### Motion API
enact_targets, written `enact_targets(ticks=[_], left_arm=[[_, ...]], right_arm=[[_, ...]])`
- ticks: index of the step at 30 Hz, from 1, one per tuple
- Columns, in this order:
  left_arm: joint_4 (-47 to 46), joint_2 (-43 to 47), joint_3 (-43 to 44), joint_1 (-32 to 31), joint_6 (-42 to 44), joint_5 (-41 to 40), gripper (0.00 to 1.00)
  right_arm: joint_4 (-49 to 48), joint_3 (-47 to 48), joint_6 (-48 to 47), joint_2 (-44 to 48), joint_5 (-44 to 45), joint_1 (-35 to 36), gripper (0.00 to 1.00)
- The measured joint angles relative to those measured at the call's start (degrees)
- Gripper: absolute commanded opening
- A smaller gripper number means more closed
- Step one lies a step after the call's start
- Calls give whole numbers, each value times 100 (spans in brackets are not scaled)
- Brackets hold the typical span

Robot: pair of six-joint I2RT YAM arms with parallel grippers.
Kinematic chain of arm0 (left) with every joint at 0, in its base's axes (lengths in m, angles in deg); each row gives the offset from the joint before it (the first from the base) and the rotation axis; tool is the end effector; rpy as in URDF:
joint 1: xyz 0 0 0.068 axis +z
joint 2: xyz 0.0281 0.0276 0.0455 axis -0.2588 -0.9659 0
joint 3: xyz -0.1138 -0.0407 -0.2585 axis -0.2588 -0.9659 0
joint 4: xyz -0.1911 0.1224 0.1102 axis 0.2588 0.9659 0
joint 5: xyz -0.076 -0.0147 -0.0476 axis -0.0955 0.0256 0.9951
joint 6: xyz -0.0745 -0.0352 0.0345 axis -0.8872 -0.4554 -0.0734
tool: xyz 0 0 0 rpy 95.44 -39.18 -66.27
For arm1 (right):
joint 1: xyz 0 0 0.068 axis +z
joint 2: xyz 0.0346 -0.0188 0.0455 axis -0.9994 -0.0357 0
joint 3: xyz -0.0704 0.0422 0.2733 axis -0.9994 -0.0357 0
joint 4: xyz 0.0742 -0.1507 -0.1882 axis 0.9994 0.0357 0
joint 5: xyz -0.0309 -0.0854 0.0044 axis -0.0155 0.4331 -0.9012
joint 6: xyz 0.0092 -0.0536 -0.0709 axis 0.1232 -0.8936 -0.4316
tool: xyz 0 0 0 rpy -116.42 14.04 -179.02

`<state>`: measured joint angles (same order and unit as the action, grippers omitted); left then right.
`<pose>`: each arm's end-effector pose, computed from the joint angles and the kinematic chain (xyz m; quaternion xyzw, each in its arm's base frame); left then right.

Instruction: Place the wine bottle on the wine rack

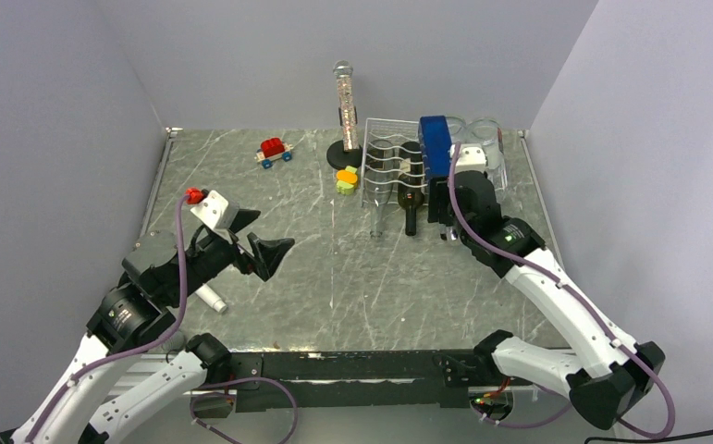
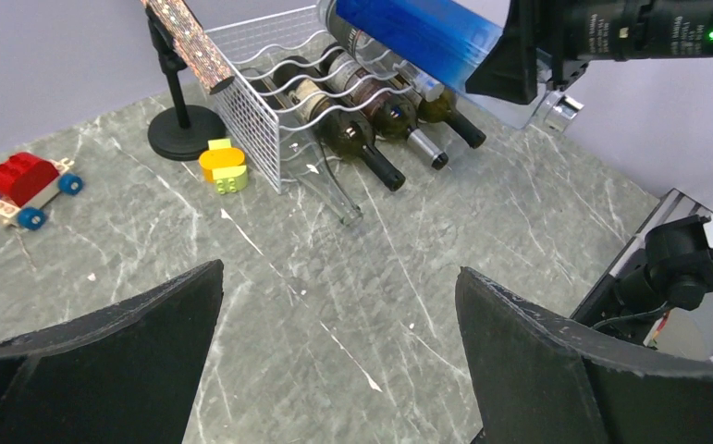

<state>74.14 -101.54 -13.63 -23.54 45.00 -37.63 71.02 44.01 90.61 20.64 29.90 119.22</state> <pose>0.0990 -0.0865 0.4017 0.2081 0.6988 -0.3039 0.6132 0.2238 0.0969 0.3337 -0.0283 0.8604 0.0083 0.5087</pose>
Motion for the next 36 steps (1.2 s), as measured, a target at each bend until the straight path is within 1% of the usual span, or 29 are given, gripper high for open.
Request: enact_targets(ticks=[6, 16, 26, 36], left_arm=[[15, -35, -66, 0, -122, 146, 99], [55, 166, -66, 0, -70, 44, 99], [162, 284, -66, 0, -15, -22, 99], [321, 348, -66, 0, -4, 13, 99]], right_arm=[[-175, -164, 234, -289, -367, -186, 0], [-1237, -201, 782, -931, -479, -533, 0], [-1875, -201, 813, -1781, -767, -704, 0], [-2728, -238, 717, -2247, -778, -761, 0]])
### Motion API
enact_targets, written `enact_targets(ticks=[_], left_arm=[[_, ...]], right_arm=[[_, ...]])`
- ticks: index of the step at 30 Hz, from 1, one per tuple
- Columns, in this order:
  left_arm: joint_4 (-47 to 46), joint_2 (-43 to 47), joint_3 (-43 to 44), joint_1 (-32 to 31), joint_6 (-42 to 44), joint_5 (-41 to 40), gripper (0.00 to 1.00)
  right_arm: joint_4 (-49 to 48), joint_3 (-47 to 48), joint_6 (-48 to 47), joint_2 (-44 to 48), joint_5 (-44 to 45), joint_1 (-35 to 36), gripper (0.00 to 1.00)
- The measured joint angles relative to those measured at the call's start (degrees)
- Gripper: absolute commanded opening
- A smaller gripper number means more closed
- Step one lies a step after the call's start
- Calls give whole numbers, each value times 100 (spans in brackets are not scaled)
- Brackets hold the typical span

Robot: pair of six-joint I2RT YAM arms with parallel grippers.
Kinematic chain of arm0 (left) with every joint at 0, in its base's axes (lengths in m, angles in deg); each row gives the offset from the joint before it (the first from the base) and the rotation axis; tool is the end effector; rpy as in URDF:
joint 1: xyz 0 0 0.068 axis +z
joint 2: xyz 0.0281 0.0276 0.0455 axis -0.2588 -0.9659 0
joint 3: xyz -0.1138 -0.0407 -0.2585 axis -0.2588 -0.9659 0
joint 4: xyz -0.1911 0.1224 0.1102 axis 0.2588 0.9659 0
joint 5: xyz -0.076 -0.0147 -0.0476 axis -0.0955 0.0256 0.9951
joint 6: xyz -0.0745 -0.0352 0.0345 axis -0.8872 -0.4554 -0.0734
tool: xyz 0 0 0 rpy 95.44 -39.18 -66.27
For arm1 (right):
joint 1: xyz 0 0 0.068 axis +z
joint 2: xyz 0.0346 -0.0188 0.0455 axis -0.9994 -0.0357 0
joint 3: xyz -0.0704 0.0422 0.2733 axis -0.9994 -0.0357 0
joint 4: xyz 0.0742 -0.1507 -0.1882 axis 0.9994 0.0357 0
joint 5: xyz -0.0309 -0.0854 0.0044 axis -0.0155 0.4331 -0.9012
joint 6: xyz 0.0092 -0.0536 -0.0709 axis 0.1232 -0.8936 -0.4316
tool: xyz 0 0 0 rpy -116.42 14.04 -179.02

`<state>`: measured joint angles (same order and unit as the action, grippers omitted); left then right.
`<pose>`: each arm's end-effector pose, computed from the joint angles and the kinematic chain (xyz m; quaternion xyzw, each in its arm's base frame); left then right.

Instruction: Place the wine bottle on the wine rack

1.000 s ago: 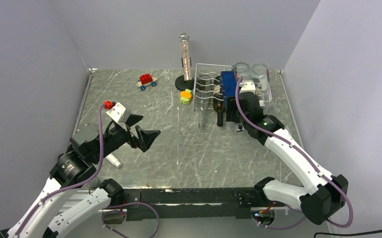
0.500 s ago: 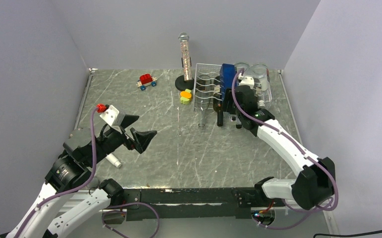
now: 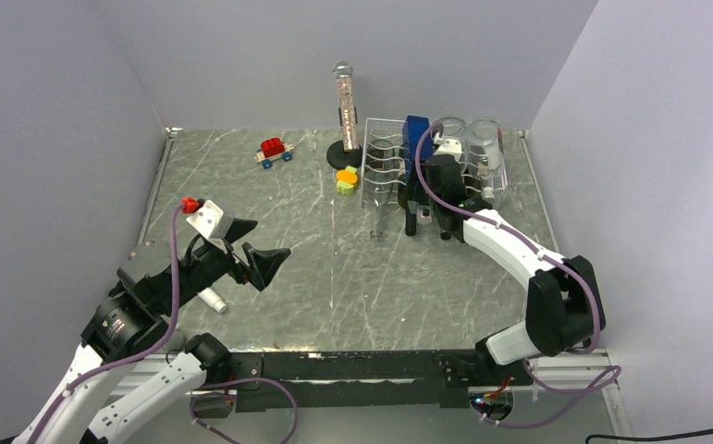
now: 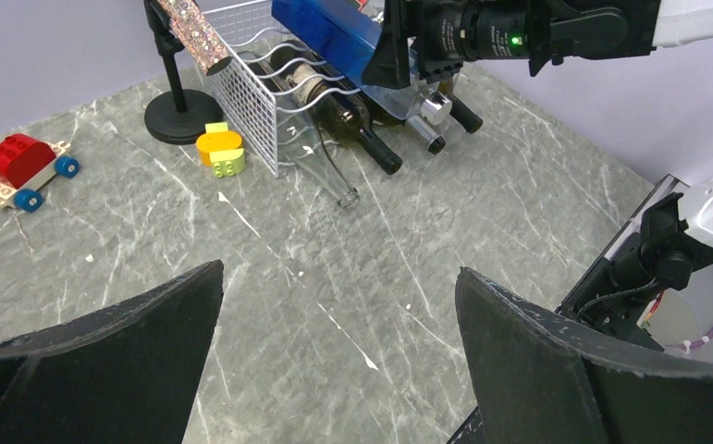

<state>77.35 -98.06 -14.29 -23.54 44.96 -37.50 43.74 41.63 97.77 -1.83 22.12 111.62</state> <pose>0.0862 -0.0766 0.3954 0.2091 0.7009 -0.3040 0.6104 0.3325 0.1204 0.2673 0.0528 0.8566 0.0710 0.5084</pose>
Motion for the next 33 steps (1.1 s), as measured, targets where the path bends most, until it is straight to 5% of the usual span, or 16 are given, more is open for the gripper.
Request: enact_targets(ticks=[9, 12, 17, 26, 33], left_arm=[[197, -2, 0, 0, -57, 35, 99], [210, -2, 0, 0, -90, 33, 99], [431, -68, 20, 0, -229, -101, 99], [791, -431, 20, 0, -549, -94, 99], [1119, -844, 166, 0, -761, -151, 99]], right_arm=[[-280, 48, -70, -431, 87, -17, 0], [-111, 203, -44, -531, 125, -11, 16], [682, 782, -4, -802, 101, -2, 60], [525, 859, -236, -732, -203, -68, 86], [802, 1027, -461, -199, -343, -72, 94]])
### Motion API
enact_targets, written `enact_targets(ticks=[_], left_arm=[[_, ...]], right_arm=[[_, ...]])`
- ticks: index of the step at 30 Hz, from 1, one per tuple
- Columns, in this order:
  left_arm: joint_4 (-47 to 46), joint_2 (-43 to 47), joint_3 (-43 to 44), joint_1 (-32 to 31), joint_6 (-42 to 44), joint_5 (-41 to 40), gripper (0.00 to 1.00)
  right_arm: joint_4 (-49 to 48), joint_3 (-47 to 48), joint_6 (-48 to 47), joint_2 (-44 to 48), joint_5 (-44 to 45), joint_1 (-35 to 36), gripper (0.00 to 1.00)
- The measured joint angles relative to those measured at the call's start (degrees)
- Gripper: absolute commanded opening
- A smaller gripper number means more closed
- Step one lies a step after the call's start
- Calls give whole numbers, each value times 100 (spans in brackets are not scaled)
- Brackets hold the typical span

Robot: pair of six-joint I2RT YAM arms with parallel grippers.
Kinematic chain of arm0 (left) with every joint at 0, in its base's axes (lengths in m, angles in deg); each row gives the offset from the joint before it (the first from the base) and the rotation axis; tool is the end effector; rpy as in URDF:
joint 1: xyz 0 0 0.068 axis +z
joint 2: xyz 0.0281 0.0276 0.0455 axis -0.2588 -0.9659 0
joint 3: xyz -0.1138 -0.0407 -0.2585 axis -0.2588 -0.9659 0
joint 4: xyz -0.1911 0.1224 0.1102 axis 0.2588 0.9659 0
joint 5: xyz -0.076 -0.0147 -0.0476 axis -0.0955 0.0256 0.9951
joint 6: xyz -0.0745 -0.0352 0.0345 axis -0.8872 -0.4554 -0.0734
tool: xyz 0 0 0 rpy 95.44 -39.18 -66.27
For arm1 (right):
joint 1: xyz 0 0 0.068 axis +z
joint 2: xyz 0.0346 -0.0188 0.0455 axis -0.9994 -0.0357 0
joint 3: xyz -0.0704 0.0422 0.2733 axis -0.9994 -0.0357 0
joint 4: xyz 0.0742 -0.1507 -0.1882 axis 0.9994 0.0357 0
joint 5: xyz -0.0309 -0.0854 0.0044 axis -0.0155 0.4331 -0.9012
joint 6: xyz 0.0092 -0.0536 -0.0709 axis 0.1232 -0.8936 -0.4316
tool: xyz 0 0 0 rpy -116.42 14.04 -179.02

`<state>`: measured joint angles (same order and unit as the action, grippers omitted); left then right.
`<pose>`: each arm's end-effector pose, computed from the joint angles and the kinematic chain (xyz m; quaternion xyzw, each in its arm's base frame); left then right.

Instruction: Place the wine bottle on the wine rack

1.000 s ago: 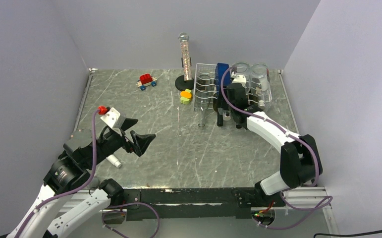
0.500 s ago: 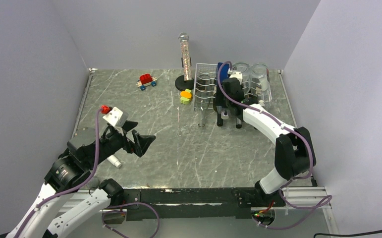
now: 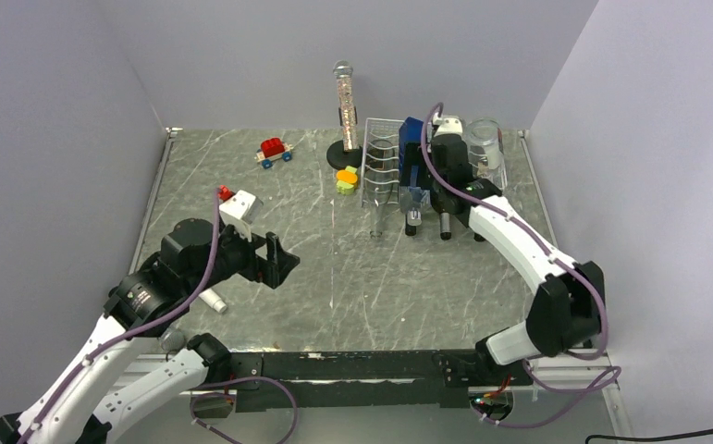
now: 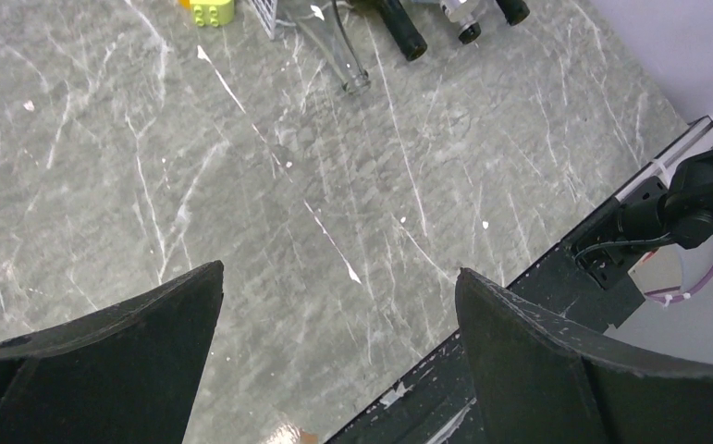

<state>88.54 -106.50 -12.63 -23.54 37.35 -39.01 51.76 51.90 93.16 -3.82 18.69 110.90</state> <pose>0.1102 -0.0930 0.3600 0.1683 0.8116 -0.2805 0.4841 0.3462 0.1263 0.3031 0.0089 0.8593 0.0729 0.5062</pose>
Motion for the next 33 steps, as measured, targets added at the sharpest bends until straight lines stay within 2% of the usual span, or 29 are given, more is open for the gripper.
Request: enact_targets(ticks=[5, 10, 14, 20, 27, 33], left_arm=[[22, 101, 140, 0, -271, -68, 99], [-105, 898, 146, 0, -505, -260, 99], [72, 1220, 476, 0, -667, -761, 99], [564, 1121, 1108, 0, -809, -1515, 99], [1198, 649, 1926, 0, -798, -1766, 99], [1392, 520, 2002, 0, -798, -1919, 99]], right_arm=[[686, 243, -55, 632, -210, -4, 96], [1537, 328, -83, 1720, -382, -4, 97], [2583, 717, -79, 2697, -400, -4, 100], [3351, 1235, -83, 3908, -492, -4, 100], [3998, 1823, -87, 4256, -741, -4, 100], [4389, 1827, -87, 4354, -861, -4, 100]])
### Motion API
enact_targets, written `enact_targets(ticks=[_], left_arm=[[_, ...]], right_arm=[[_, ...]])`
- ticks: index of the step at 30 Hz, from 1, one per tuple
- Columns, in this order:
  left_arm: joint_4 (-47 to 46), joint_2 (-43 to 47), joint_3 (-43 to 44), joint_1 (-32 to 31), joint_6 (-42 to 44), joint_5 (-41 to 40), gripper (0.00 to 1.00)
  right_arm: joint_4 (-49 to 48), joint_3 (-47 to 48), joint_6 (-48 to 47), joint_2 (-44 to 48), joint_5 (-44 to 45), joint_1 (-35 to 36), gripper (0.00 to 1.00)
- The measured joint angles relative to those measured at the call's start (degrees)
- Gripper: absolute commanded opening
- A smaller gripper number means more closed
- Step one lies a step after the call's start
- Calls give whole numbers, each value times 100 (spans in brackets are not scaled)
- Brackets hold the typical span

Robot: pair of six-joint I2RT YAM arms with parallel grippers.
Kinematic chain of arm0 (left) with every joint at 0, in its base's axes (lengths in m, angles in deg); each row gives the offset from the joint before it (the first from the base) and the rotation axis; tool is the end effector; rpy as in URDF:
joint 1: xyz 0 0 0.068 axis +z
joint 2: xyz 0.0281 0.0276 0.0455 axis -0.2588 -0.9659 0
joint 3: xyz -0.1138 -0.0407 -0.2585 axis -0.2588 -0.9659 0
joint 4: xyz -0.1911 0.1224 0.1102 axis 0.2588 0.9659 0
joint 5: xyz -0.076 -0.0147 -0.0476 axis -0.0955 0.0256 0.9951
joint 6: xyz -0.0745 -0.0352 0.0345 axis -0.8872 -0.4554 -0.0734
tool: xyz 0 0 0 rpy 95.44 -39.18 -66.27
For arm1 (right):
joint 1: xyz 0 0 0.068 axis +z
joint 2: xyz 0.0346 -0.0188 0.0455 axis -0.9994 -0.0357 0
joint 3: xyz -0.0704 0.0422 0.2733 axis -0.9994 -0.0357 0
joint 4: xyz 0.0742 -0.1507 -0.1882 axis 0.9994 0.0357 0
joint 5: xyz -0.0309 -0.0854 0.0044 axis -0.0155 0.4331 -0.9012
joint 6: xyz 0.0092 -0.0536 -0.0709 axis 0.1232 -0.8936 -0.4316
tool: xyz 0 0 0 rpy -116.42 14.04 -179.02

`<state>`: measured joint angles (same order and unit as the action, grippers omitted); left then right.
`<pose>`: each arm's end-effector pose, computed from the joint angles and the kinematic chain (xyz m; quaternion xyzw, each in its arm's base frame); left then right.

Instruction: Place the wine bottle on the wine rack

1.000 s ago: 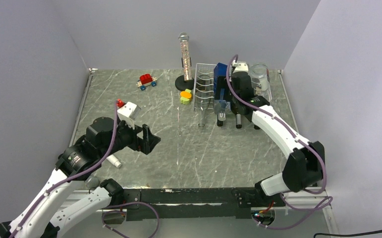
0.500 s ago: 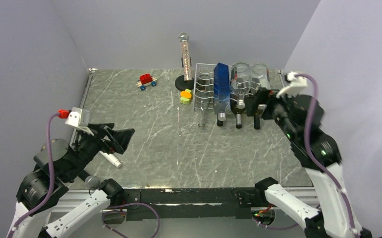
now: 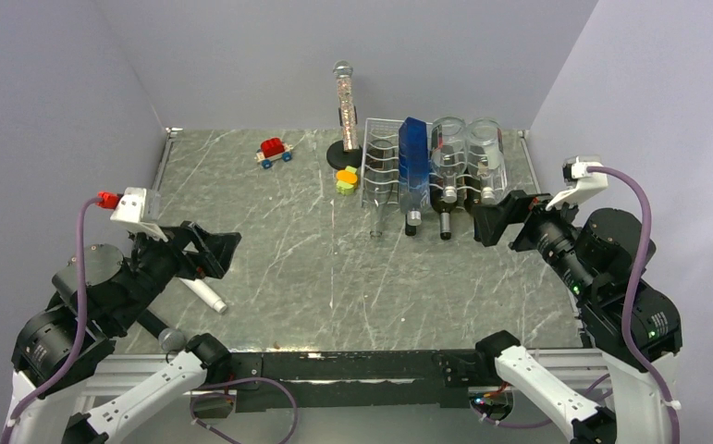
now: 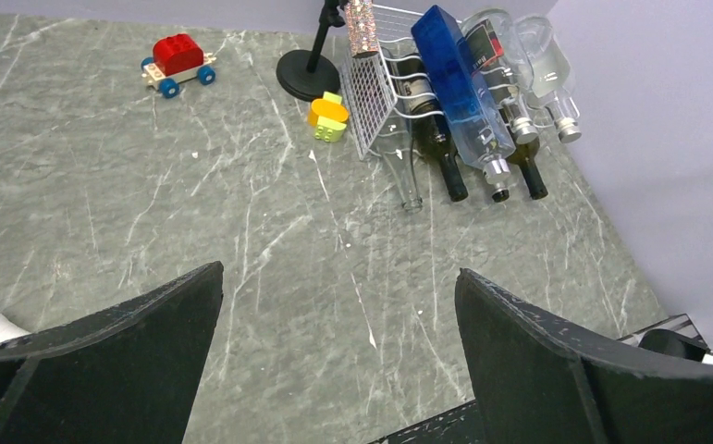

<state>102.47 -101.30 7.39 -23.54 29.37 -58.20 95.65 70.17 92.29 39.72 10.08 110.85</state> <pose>0.0596 -0.0190 0.4419 -0.0001 0.7676 -0.2412 0.5938 0.0820 0.0272 0.4728 -0.0240 0.7735 0.1765 0.6083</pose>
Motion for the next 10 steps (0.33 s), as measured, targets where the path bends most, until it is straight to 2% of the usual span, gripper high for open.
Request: enact_targets(ticks=[10], left_arm=[[15, 11, 275, 0, 44, 90, 99]], right_arm=[[72, -33, -85, 247, -107, 0, 100]])
